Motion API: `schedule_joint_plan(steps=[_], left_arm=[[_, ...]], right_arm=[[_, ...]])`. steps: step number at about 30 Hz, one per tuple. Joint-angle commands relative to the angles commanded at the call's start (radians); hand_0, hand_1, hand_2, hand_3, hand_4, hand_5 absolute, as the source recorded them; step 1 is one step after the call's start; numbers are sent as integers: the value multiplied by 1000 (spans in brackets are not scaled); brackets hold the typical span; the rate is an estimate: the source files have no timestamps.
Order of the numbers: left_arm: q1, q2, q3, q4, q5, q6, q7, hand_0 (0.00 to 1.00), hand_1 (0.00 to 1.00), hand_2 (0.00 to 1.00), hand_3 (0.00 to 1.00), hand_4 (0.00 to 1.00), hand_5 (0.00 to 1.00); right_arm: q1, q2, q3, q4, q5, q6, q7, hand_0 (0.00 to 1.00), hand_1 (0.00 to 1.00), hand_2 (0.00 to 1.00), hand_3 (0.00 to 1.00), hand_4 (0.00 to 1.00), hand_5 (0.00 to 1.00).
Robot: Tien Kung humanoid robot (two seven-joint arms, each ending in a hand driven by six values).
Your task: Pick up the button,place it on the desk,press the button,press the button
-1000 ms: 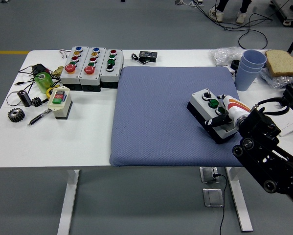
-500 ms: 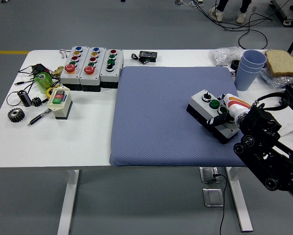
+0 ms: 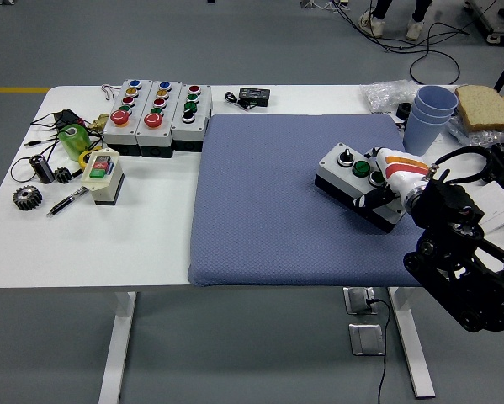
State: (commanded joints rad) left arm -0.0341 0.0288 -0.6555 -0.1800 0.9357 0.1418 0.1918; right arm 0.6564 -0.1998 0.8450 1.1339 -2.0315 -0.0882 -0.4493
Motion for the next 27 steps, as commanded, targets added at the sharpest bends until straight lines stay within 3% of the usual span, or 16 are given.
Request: schedule_joint_plan(steps=[6,11,18,27], left_arm=[[0,0,1,0,-1,0,0,647,705,735,649,394,737],[0,0,0,0,0,0,0,647,706,735,649,395,738],[1,0,-2,0,1,1,1,647,706,735,649,395,736],[6,-1,1,0,1,3,1,648,706,734,649,395,735]], right_arm=[[16,-21,-38,31,11,-10,190,22,38,323,473,672,137],[40,-43,-91,64,51,61,338,15,32,307,466,671,146],[85,-54,-183,67,33,126,393,25,26,307,466,673,148],[107,-41,-229,37,18,118,448,27,20,313,463,693,128]])
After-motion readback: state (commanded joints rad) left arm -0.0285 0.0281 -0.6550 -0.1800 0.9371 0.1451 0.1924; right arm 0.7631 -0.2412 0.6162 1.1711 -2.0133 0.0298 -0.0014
